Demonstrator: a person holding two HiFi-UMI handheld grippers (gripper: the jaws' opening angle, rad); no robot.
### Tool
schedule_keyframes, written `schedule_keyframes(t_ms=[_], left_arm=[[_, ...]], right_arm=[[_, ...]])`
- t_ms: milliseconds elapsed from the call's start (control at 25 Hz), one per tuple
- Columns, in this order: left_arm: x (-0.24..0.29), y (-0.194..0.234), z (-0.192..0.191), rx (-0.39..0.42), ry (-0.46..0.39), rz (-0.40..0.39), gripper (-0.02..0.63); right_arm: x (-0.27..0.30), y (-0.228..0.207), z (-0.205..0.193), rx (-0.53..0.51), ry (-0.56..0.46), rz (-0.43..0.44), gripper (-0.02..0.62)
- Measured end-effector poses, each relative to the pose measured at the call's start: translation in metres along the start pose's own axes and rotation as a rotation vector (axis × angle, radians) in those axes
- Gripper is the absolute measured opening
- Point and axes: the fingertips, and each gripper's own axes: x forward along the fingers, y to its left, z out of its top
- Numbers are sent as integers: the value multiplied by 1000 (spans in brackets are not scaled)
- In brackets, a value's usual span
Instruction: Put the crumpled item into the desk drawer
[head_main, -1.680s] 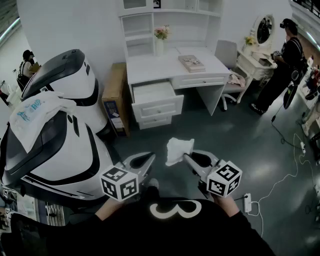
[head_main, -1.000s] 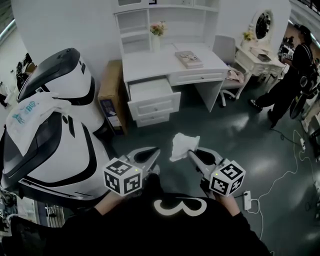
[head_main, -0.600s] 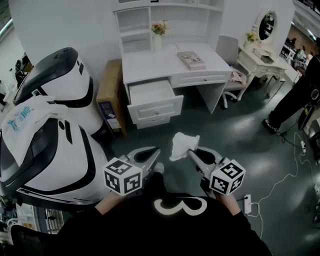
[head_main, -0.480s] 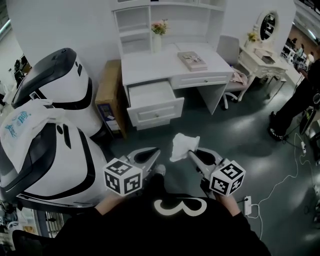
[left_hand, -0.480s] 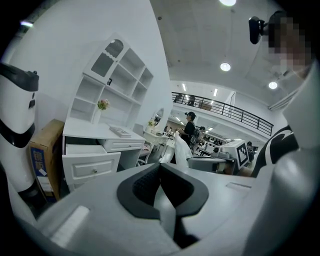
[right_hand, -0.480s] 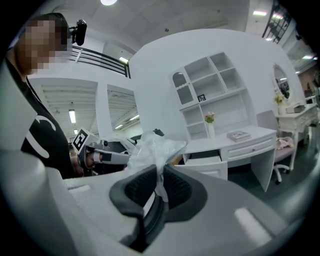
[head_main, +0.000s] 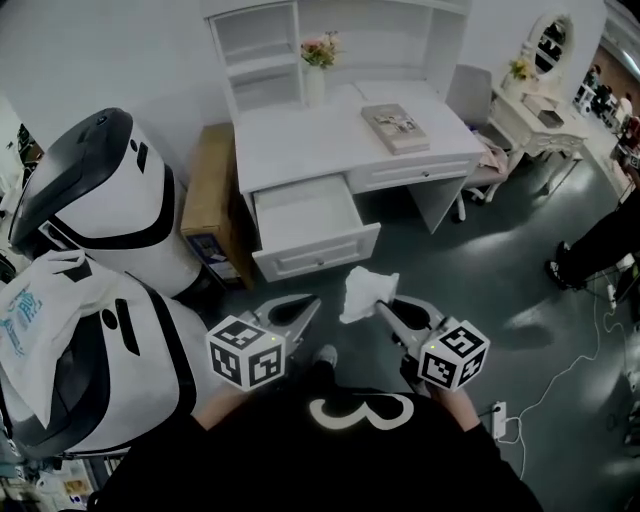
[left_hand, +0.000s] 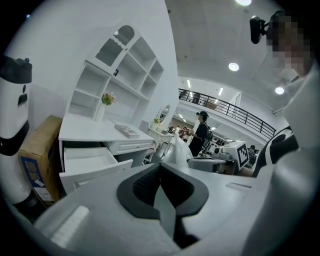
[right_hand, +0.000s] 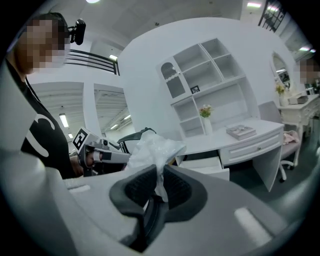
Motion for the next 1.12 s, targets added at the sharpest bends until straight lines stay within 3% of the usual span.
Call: schedule_keyframes(t_ms=[520,800,1120], left_arm=[[83,138,82,-32,14,10,9],[105,186,94,-55,24,28,9],[107,210,95,-75,19,59,9]], right_arm=[[131,-96,64,3,46,-5,44],[172,-126,74,10,67,-8,44],[192,-133,72,6,92,0,44]])
